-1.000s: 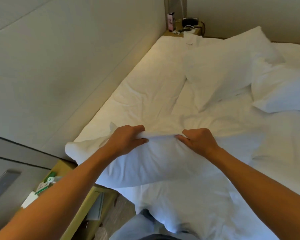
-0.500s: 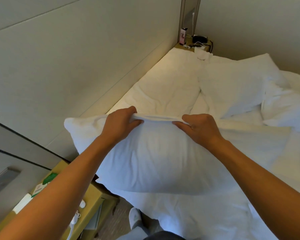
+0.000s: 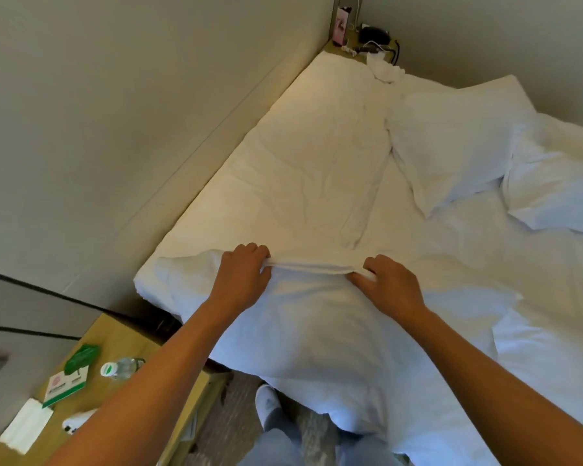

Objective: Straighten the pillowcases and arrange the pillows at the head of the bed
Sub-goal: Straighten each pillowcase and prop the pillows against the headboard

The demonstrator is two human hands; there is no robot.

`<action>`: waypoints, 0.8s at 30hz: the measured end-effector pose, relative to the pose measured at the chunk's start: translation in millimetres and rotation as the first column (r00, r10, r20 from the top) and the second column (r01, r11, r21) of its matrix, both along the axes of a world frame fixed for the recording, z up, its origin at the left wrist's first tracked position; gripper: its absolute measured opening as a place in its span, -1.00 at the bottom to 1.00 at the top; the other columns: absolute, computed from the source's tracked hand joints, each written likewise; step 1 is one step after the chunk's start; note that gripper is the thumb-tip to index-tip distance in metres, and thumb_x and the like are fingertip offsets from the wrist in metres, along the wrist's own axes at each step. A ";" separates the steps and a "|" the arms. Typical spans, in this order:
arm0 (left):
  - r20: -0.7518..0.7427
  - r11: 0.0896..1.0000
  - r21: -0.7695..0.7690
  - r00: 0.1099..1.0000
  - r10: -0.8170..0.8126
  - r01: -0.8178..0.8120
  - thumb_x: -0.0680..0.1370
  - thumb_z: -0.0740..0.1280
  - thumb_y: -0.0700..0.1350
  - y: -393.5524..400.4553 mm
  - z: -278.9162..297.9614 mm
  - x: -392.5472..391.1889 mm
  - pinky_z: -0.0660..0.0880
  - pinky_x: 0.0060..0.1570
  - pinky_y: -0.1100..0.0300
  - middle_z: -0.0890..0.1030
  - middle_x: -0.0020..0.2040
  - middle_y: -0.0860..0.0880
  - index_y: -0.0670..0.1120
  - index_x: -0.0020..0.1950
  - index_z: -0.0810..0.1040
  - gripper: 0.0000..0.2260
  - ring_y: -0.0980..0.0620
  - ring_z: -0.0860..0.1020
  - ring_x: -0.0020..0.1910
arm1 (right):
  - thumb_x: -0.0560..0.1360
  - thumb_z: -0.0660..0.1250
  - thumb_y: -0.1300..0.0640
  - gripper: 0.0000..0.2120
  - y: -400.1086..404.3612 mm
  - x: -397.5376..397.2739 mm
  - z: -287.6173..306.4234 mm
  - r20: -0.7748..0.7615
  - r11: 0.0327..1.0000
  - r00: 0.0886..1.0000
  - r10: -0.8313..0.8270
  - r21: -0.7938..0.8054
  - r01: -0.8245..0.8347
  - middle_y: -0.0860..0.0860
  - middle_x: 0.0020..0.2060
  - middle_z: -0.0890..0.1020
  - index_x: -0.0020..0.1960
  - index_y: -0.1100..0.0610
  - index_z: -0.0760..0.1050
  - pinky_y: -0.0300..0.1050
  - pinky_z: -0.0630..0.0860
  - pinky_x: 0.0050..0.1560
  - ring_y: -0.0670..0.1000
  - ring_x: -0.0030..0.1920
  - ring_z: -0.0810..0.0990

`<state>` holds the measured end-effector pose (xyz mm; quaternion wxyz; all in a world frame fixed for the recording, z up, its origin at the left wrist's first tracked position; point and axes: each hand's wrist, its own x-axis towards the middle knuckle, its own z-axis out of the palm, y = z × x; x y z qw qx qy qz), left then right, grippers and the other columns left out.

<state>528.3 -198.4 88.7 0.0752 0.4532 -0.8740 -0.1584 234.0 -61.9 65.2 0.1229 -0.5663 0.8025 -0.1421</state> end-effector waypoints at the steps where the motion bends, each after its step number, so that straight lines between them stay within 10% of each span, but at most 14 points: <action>1: -0.004 1.000 0.000 1.000 -0.005 0.005 0.61 0.32 -0.06 -4.1 1.3 -0.8 0.32 -0.07 0.04 0.59 -0.05 -0.03 -0.06 0.09 0.57 -0.88 -0.11 0.54 -0.05 | 0.49 0.14 -0.50 -0.52 0.8 -4.4 2.3 -0.025 1.000 1.000 0.002 0.008 -0.002 -0.13 -0.30 0.42 -0.28 -0.11 0.34 -0.19 0.23 -0.38 -0.05 -0.29 0.44; 8: 0.079 0.999 -0.046 0.997 -0.006 0.010 0.62 0.30 -0.07 -27.1 11.1 -15.0 0.34 -0.01 0.02 0.60 -0.03 -0.01 -0.03 0.09 0.56 -0.90 -0.10 0.54 -0.05 | 0.52 0.13 -0.54 -0.34 13.7 -43.1 22.7 -0.198 0.998 0.980 0.003 0.056 0.009 -0.04 -0.11 0.66 -0.09 0.00 0.69 -0.02 0.56 -0.11 0.03 -0.11 0.55; 14: 0.083 0.999 0.049 0.997 0.005 -0.009 0.64 0.30 -0.07 -35.7 21.3 -27.3 0.55 -0.10 -0.01 0.57 0.05 -0.09 -0.10 0.17 0.60 -0.82 -0.09 0.51 0.06 | 0.56 0.36 -0.29 -0.62 14.5 -67.9 19.8 -0.089 0.992 0.994 0.064 0.118 -0.054 -0.02 0.02 0.66 0.02 0.03 0.68 0.03 0.51 0.08 0.08 -0.03 0.62; 24: 0.197 0.997 0.009 0.977 0.078 -0.081 0.65 0.30 -0.04 -48.3 27.3 -49.8 0.52 -0.15 0.05 0.56 -0.05 -0.03 -0.09 0.16 0.69 -0.78 -0.05 0.50 0.04 | 0.64 0.36 -0.04 -0.75 -4.5 -87.1 10.5 0.127 0.993 0.990 -0.054 -0.101 0.067 -0.05 -0.33 0.48 -0.13 0.03 0.40 -0.12 0.44 -0.01 0.08 -0.26 0.48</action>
